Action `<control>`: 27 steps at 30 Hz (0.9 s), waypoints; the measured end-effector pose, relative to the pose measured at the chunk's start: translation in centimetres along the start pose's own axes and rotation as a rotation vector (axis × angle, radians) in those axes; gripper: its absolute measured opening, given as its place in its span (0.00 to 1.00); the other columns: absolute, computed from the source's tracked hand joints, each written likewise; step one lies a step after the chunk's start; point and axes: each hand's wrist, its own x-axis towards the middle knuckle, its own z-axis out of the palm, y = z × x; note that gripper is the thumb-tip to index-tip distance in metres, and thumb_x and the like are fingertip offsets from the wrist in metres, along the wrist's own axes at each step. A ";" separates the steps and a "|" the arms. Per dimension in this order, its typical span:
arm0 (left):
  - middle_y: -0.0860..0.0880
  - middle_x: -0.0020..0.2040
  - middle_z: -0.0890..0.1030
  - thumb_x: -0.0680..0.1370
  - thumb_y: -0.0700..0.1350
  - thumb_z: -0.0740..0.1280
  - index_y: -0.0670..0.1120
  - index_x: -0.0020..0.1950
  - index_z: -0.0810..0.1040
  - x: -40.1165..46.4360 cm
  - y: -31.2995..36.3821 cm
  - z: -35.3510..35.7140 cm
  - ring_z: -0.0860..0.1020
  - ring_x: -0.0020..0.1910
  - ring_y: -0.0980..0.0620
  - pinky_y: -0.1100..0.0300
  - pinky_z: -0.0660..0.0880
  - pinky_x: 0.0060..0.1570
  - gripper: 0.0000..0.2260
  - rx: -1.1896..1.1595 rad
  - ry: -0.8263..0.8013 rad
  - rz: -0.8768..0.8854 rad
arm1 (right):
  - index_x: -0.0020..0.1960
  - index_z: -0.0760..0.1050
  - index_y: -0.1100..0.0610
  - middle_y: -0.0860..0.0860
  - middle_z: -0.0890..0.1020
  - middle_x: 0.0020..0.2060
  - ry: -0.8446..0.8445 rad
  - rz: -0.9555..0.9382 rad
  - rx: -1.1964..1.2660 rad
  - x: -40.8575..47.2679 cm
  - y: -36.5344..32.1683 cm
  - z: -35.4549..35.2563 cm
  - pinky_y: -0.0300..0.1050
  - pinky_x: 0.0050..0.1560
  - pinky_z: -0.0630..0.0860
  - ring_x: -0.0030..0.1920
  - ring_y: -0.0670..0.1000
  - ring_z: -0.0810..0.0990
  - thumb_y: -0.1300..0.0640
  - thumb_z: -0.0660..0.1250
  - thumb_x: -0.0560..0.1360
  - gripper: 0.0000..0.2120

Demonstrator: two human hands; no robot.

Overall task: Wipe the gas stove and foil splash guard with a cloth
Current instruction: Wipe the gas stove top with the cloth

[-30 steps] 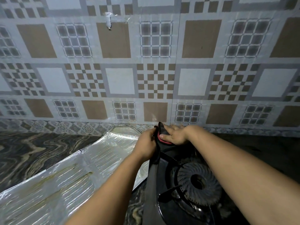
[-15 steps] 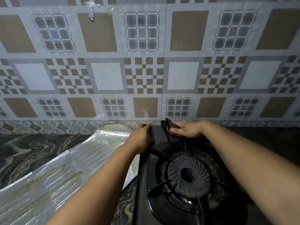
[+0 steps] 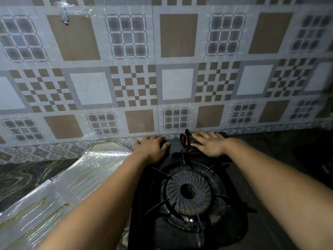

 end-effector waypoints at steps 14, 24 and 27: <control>0.49 0.74 0.70 0.73 0.72 0.41 0.59 0.72 0.66 1.7 -1.8 1.6 0.68 0.70 0.41 0.40 0.66 0.67 0.34 0.028 0.049 0.026 | 0.80 0.45 0.43 0.45 0.44 0.80 0.142 0.262 0.131 -4.6 9.8 1.5 0.53 0.77 0.41 0.79 0.53 0.43 0.31 0.39 0.78 0.33; 0.47 0.74 0.69 0.73 0.72 0.39 0.57 0.73 0.63 2.3 -2.1 1.9 0.68 0.70 0.40 0.42 0.65 0.66 0.35 0.111 0.007 0.057 | 0.80 0.46 0.47 0.47 0.47 0.80 0.228 0.447 0.186 -5.3 15.9 2.0 0.54 0.77 0.43 0.79 0.54 0.44 0.36 0.39 0.81 0.31; 0.45 0.75 0.67 0.77 0.69 0.43 0.56 0.73 0.62 2.6 -1.7 1.6 0.66 0.72 0.39 0.40 0.63 0.68 0.31 0.098 -0.043 0.005 | 0.80 0.46 0.47 0.48 0.46 0.80 0.245 0.481 0.205 -5.0 15.5 2.4 0.56 0.77 0.42 0.79 0.55 0.42 0.37 0.39 0.81 0.30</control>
